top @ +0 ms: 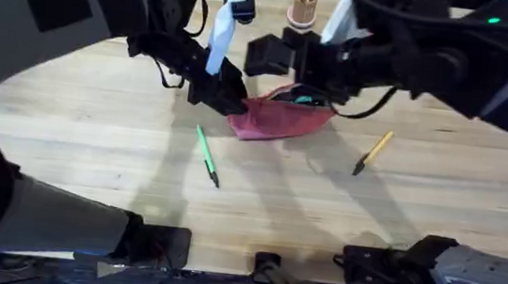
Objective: Unzip the bag, pick up the pens from the table one at a time and place them inside, then zip the bag closed.
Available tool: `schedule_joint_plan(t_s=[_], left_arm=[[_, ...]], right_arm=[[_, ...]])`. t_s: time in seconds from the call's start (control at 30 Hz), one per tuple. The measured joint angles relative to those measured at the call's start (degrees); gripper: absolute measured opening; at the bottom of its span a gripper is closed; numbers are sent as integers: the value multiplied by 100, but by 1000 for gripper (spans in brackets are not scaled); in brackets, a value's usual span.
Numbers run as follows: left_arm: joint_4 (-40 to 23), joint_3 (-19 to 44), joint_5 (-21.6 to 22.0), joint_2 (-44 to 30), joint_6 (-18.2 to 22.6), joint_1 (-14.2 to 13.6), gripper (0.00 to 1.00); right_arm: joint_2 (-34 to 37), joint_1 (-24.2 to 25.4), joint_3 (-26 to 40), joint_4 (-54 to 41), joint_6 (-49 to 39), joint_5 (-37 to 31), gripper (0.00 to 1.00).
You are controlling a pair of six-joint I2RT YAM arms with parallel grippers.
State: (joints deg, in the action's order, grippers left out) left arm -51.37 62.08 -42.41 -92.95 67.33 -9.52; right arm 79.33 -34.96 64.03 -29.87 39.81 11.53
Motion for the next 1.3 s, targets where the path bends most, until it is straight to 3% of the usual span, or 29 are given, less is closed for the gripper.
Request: schedule_joint_plan(t_s=[0.23, 0.3, 0.33, 0.37, 0.43, 0.5, 0.7, 0.73, 0.93, 1.0, 1.3], left_arm=[[0, 0, -1, 0, 0, 0, 42], [0, 0, -7, 0, -2, 0, 112], [50, 0, -123, 0, -10, -11, 422], [59, 2, -165, 0, -1, -27, 572], [62, 2, -219, 0, -11, -51, 831], [61, 0, -267, 0, -20, -66, 972], [59, 2, -306, 0, -17, -63, 993], [59, 1, -306, 0, -17, -61, 993], [25, 2, -443, 0, -15, 150, 993], [20, 2, -574, 0, -17, 466, 993], [-190, 9, -739, 0, -13, 1044, 994]], right_arm=[[-212, 322, 53, -397, -1785, -86, 997], [-212, 359, 123, -549, -2348, -125, 997], [-210, 363, 312, -844, -3172, -223, 996], [-207, 363, 406, -958, -3429, -278, 996], [-186, 363, 617, -1192, -3873, -376, 996], [-130, 363, 829, -1416, -4248, -445, 996], [191, 363, 1278, -1953, -5111, -538, 994], [280, 363, 1300, -1997, -5448, -574, 779], [304, 363, 1305, -1971, -6290, -599, 67], [304, 363, 1305, -1973, -7039, -598, 31], [483, 363, 1307, -1985, -8800, -246, 31]])
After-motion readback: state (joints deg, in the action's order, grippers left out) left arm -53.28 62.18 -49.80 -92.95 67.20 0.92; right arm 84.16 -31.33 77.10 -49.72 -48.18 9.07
